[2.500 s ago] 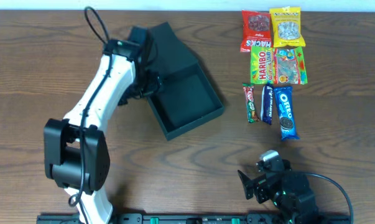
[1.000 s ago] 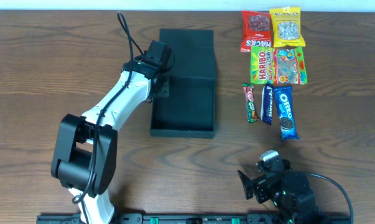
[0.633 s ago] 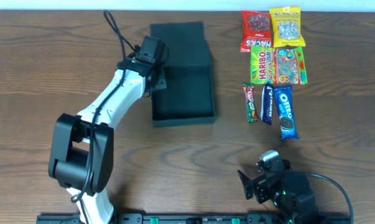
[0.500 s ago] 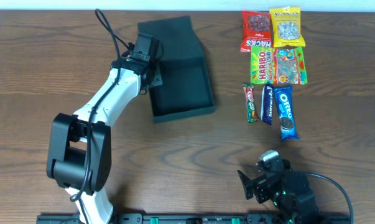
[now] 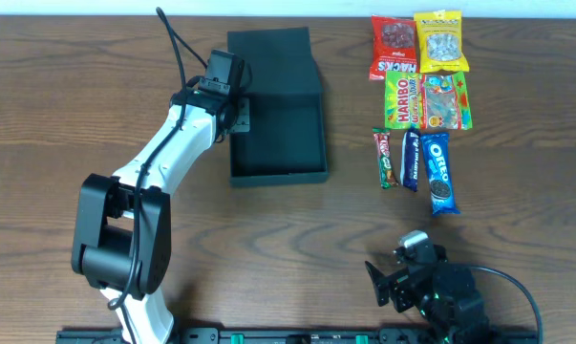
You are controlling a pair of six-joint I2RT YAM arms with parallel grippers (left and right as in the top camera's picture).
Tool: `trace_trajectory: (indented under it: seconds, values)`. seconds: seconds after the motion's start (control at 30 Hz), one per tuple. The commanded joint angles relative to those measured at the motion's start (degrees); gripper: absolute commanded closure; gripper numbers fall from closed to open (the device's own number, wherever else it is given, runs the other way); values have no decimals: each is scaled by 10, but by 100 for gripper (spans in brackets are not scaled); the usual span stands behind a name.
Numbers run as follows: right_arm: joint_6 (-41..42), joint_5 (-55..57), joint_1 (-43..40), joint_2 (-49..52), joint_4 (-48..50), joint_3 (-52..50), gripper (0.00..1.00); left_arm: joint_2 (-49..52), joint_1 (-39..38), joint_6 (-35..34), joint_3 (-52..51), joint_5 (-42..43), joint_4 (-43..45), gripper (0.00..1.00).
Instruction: Pack container
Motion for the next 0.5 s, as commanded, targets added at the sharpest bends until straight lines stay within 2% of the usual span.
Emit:
trace_trajectory:
  seconds: [0.0, 0.03, 0.2, 0.3, 0.33, 0.47]
  values:
    - [0, -2, 6, -3, 0, -4, 1, 4, -1, 12, -2, 3, 2, 23]
    - [0, -2, 6, -3, 0, -4, 1, 4, -1, 3, -2, 3, 2, 5]
    - [0, -2, 6, -3, 0, -4, 1, -5, -1, -35, 42, 3, -39, 5]
    - [0, -2, 6, -3, 0, -4, 1, -24, -4, -38, 106, 3, -116, 5]
    - [0, -2, 6, -3, 0, -4, 1, -44, -6, -34, 141, 3, -167, 5]
    - [0, -2, 6, -3, 0, -4, 1, -105, -15, 2, 172, 4, -260, 5]
